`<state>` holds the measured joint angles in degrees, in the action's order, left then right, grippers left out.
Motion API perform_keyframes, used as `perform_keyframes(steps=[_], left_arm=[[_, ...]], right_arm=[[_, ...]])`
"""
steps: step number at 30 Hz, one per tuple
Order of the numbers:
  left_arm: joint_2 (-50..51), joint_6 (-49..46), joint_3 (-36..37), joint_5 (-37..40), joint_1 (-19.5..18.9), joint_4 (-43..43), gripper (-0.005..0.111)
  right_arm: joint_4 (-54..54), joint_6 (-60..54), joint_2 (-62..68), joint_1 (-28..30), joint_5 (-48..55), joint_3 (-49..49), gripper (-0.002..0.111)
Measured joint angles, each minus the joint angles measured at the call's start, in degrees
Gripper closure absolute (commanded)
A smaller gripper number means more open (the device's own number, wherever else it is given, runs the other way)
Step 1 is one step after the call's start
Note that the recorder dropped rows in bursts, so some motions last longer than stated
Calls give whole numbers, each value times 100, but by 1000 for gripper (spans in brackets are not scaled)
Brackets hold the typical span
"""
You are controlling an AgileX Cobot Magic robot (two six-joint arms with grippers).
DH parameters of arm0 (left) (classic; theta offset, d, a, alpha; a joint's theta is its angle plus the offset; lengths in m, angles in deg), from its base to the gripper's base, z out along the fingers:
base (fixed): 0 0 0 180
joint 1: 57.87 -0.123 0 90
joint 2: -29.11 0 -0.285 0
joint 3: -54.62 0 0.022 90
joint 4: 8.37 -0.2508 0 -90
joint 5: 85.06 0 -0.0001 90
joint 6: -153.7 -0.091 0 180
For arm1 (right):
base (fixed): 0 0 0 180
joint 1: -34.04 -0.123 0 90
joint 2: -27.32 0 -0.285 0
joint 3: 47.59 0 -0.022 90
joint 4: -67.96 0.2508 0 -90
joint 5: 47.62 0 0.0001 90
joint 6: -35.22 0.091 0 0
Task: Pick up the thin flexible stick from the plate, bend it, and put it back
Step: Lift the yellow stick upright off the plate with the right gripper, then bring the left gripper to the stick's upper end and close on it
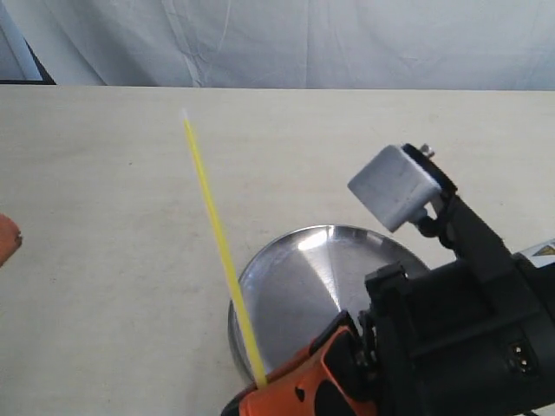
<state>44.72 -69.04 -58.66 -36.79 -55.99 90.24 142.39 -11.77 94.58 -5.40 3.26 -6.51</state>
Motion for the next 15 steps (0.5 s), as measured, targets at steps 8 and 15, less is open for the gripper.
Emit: perform_keyframes(steps=[8,15], left_arm=[[953,-334,-434,747,0,30,56],[1090,-336,-466,875,0,40,55]], right_arm=[[388,-516,475,-410,0,0,109],[565,-880,1127,-682,-236,-611,109]])
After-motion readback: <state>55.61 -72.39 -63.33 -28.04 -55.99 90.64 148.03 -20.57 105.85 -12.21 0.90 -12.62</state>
